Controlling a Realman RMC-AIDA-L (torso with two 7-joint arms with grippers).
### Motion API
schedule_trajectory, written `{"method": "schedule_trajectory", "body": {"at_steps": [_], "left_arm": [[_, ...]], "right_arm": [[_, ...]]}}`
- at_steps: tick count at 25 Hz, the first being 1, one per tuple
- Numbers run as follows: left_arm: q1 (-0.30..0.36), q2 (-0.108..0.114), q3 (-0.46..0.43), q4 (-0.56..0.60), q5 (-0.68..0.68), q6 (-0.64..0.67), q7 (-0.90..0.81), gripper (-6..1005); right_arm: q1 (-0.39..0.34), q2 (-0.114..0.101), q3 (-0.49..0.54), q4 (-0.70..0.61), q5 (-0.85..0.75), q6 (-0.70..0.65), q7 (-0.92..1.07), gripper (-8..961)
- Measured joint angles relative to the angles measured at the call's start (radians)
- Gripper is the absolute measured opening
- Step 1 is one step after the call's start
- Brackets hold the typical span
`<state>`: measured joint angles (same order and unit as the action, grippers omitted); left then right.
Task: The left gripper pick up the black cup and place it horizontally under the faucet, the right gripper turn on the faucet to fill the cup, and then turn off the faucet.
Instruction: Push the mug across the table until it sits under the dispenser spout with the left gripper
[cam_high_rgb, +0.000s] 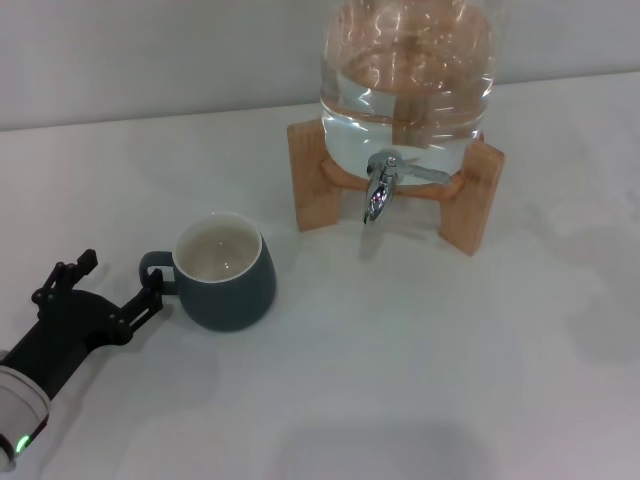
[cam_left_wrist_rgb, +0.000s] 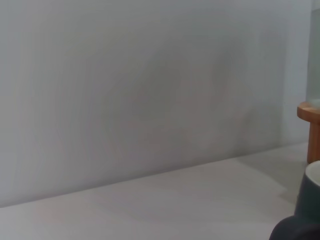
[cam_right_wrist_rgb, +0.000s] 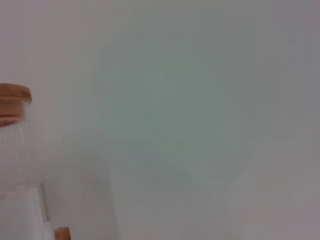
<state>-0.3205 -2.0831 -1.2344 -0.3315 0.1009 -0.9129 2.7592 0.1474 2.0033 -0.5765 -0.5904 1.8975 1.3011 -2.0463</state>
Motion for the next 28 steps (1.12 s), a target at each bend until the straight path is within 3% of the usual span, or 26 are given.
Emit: {"method": "schedule_trajectory", "body": {"at_steps": [24,28], "left_arm": [[-0.032,0.001,0.003,-0.001,0.016,0.006,-0.060,884],[-0.033,0.002,0.003,-0.007,0.018,0.006,-0.058,775]], "right_arm": [[0.001,0.000,0.007,0.008,0.000,0.011,-0.003,849],[0.003,0.000,0.007,0.008,0.000,0.010,-0.003,849]]}}
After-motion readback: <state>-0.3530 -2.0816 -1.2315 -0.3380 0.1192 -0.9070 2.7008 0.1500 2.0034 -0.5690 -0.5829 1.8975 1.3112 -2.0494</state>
